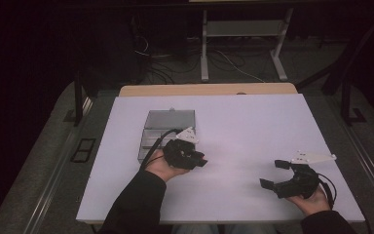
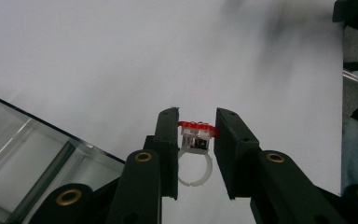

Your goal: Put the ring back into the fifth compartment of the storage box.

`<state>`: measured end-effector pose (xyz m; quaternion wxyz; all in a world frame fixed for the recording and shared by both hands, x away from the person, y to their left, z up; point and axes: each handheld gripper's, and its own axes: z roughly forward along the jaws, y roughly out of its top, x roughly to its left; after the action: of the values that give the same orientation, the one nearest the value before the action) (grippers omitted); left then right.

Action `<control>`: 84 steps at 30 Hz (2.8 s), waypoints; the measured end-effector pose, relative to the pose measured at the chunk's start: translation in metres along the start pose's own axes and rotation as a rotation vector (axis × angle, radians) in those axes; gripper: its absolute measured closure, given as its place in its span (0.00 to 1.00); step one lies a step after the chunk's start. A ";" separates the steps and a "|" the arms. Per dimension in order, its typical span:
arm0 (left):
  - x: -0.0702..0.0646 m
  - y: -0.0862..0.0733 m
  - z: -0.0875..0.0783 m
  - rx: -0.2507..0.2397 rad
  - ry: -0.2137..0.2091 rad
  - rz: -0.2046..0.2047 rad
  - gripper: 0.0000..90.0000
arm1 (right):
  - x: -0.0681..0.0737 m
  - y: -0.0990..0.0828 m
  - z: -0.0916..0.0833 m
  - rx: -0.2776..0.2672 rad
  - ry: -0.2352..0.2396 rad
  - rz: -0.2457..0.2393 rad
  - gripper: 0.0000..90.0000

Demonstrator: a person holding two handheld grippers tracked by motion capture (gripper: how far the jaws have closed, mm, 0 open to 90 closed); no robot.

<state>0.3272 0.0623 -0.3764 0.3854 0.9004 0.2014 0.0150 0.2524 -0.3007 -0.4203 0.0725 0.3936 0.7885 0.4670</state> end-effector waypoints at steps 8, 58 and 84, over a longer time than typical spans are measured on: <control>0.007 0.001 -0.011 -0.026 0.016 -0.015 0.77 | 0.000 0.000 0.000 0.001 0.000 -0.005 0.00; 0.063 -0.015 -0.062 -0.080 0.158 -0.138 0.78 | -0.001 0.000 0.002 0.008 -0.005 -0.008 0.00; 0.088 -0.026 -0.061 -0.068 0.215 -0.199 0.78 | -0.001 -0.001 0.002 0.014 -0.007 -0.009 0.00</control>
<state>0.3874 0.1535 -0.3632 0.3912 0.8557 0.3291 0.0800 0.2537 -0.2997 -0.4224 0.0748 0.3923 0.7931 0.4599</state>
